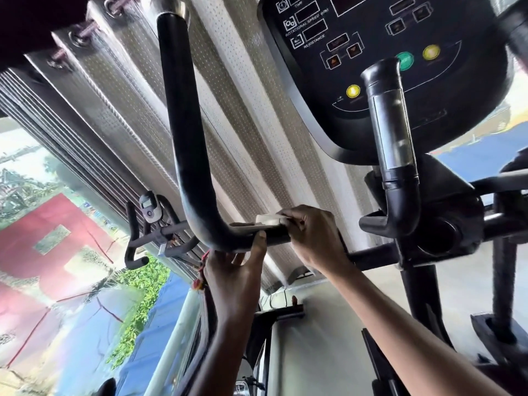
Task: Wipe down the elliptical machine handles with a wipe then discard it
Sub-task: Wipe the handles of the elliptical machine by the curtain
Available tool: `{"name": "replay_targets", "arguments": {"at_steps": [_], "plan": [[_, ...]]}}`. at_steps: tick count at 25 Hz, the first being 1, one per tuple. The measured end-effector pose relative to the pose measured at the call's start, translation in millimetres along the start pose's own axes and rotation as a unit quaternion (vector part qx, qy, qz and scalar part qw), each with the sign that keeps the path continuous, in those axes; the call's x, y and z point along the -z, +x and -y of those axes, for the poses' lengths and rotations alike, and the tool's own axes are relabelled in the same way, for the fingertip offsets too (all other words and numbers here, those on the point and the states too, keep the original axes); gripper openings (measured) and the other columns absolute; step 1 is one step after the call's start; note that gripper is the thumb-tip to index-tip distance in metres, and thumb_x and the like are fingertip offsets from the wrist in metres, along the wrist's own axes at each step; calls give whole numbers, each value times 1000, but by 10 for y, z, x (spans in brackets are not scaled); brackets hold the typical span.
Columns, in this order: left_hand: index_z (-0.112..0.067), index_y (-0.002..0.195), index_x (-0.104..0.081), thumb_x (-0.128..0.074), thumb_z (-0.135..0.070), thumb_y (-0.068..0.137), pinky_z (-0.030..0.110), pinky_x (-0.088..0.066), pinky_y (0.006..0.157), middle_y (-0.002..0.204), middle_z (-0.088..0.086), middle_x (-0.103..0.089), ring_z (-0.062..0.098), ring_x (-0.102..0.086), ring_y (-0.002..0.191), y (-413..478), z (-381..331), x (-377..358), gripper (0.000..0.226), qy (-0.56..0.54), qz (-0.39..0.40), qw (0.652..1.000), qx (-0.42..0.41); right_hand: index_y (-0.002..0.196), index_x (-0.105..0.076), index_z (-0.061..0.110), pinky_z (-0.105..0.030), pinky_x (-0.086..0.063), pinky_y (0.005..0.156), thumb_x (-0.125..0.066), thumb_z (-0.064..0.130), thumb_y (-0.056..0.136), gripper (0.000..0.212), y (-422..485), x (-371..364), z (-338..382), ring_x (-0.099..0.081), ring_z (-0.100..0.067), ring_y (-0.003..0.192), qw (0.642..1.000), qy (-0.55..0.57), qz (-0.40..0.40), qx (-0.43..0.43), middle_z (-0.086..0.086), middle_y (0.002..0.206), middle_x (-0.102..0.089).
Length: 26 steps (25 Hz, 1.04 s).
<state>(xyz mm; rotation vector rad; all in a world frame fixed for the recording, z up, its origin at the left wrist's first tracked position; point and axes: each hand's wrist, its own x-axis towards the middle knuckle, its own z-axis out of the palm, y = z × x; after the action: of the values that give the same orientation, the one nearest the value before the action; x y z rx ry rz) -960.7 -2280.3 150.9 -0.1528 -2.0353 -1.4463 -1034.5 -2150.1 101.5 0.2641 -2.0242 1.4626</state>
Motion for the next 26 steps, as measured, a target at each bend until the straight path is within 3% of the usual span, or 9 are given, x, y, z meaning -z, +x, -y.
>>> {"name": "replay_targets", "arguments": {"at_steps": [4, 7, 10, 12, 15, 18, 22, 26], "plan": [[-20, 90, -78, -78, -8, 86, 12, -51, 70, 84, -10, -79, 5, -75, 84, 44, 3, 8, 13, -5, 17, 1000, -8, 106, -78, 15, -12, -48, 87, -70, 15, 93, 16, -83, -62, -196, -70, -6, 90, 999, 3, -35, -3, 5, 101, -77], [-22, 90, -78, -81, -12, 86, 21, -56, 76, 87, -9, -79, 7, -75, 89, 38, 66, 20, 11, -25, 24, 999, 11, 105, -79, 15, -19, -49, 81, -72, 15, 91, 16, -105, -82, -337, -72, -17, 89, 996, -39, -65, -43, -1, 99, -78], [-26, 85, -78, -82, -23, 81, 29, -58, 79, 86, -9, -79, 9, -76, 88, 51, 72, 43, 7, -44, 28, 999, 7, 102, -79, 17, -11, -48, 80, -74, 13, 88, 15, -128, -126, -373, -69, -9, 86, 997, -24, -72, -28, 4, 98, -76], [-25, 85, -77, -83, -18, 82, 28, -59, 77, 86, -8, -79, 9, -76, 88, 44, 80, 38, 10, -59, 33, 998, 14, 101, -79, 16, -17, -50, 81, -73, 12, 87, 16, -133, -145, -422, -70, -12, 86, 996, -39, -80, -28, 3, 97, -76], [-18, 89, -76, -82, -6, 84, 29, -60, 79, 86, -4, -79, 12, -76, 90, 11, 94, 36, 14, -79, 35, 996, 24, 103, -80, 15, -24, -44, 85, -72, 8, 86, 20, -128, -160, -621, -72, -26, 95, 989, -61, -81, -105, -6, 100, -77], [-11, 94, -73, -81, -1, 84, 33, -60, 82, 88, -1, -78, 14, -76, 91, 9, 152, 29, 16, -91, 35, 995, 27, 103, -80, 16, -25, -43, 85, -70, 11, 88, 18, -38, -214, -693, -70, -29, 98, 981, -65, -85, -165, -9, 100, -77], [-11, 94, -73, -80, 0, 85, 32, -61, 85, 90, -2, -79, 14, -76, 94, 11, 150, 54, 16, -96, 51, 994, 31, 102, -80, 14, -25, -44, 87, -68, 10, 89, 18, -13, -231, -532, -70, -25, 97, 986, -51, -84, -132, -7, 100, -77], [-13, 95, -73, -79, 2, 85, 29, -60, 86, 90, -5, -80, 12, -76, 95, 3, 122, 67, 19, -104, 56, 992, 34, 103, -79, 27, -28, -53, 85, -69, 14, 89, 22, -18, -50, -226, -70, -11, 92, 999, 31, 0, -40, 7, 98, -76]]}}
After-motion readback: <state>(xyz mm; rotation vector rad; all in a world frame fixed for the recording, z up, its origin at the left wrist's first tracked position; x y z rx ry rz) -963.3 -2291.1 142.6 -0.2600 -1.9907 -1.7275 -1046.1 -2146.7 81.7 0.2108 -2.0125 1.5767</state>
